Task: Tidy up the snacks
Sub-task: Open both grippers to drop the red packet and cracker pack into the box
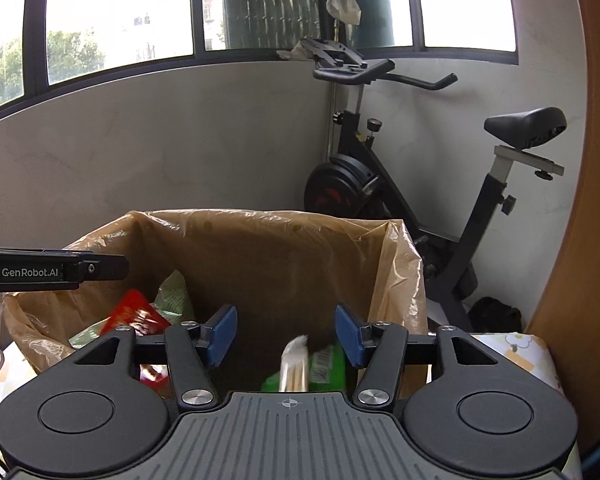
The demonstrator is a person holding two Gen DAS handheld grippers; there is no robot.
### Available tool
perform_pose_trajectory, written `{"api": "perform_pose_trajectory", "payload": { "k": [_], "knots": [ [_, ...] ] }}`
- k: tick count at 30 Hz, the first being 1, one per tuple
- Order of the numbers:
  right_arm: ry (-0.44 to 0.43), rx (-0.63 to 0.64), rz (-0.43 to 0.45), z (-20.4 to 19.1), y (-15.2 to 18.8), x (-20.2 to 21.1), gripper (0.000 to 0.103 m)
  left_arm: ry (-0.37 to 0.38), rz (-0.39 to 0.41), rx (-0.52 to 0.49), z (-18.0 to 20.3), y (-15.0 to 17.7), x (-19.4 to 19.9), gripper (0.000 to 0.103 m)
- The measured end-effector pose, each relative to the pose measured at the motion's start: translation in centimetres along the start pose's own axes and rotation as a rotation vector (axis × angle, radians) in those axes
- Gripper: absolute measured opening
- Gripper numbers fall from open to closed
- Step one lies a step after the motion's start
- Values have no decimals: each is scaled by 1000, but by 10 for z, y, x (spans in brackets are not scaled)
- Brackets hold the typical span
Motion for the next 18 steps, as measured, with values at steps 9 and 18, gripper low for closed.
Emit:
{"api": "perform_pose_trajectory", "payload": {
  "k": [9, 18],
  "knots": [
    [-29, 11, 49, -5, -6, 38, 65, 10, 24, 23, -14, -8, 48, 66],
    [-80, -12, 97, -10, -1, 87, 66, 35, 57, 27, -33, -1, 106, 70]
  ]
}}
Point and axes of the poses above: each gripper's, at about its wrist camera, not at the fingertips, and x roughly against the way its jaws point, z to its right, y to its underside, the point moved 10 cm from there along -x, roughly the way its jaws point, and after that the axes turned 2 degrees about x, right-handed, at the moved point
